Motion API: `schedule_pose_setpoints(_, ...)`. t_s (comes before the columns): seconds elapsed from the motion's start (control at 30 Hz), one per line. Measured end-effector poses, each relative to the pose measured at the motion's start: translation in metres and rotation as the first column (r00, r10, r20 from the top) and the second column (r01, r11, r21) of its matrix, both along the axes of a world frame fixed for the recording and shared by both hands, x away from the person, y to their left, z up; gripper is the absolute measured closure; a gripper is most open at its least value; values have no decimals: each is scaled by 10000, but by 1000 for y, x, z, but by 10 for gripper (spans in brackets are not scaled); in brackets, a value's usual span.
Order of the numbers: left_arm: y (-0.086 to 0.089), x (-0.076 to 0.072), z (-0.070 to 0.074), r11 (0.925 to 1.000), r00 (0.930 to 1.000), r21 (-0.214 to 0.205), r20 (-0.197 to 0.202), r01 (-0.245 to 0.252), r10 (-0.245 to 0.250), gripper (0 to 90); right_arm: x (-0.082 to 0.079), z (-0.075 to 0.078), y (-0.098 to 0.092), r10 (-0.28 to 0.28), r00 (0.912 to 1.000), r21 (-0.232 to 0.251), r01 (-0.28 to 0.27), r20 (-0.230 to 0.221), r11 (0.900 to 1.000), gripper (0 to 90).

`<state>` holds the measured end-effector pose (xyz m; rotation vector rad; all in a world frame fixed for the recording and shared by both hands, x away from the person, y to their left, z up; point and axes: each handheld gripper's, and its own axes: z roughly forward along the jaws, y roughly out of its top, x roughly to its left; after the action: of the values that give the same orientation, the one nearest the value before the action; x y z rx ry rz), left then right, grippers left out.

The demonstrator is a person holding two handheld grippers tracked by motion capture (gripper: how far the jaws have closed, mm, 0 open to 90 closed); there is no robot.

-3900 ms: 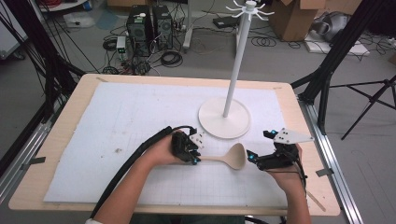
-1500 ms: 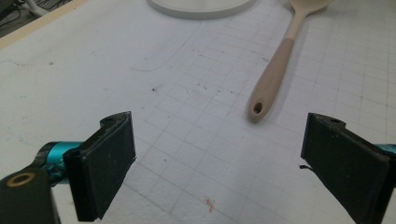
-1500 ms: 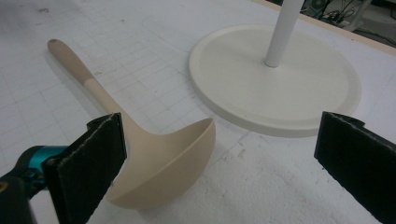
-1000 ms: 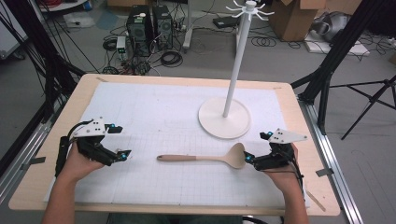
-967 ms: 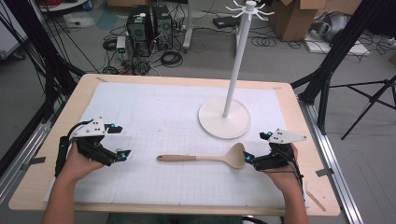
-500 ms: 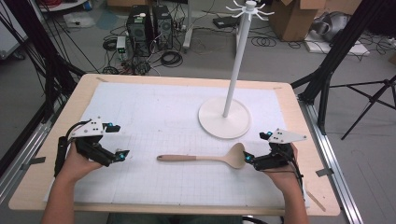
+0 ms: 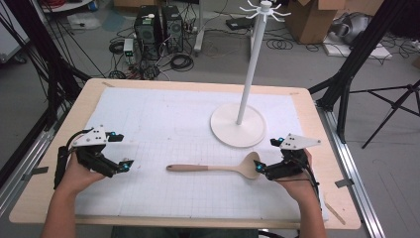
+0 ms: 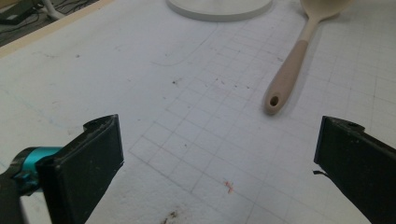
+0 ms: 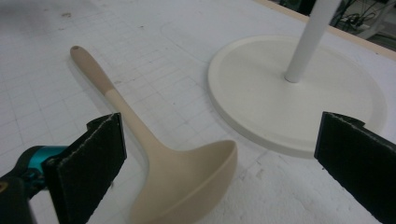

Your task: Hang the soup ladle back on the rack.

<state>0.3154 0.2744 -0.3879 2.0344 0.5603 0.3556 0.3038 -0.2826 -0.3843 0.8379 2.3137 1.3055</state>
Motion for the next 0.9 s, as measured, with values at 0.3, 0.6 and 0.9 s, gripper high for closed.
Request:
schedule_pose_setpoints(0.3, 12, 3, -6, 9998, 9996, -47, -233, -175, 174, 16, 11, 22, 40, 1061, 9943, -679, -1053, 80, 9921, 9)
schedule_pose_setpoints(0.6, 14, 2, -3, 9997, 9997, -91, -90, -224, 224, 16, 22, 29, 68, 1675, 9858, -1196, -1672, -77, 9786, 9)
schedule_pose_setpoints(0.9, 14, 2, -4, 9996, 9996, -65, -108, -267, 266, 17, 35, 23, 94, 2292, 9714, -1706, -2365, -611, 9566, 9)
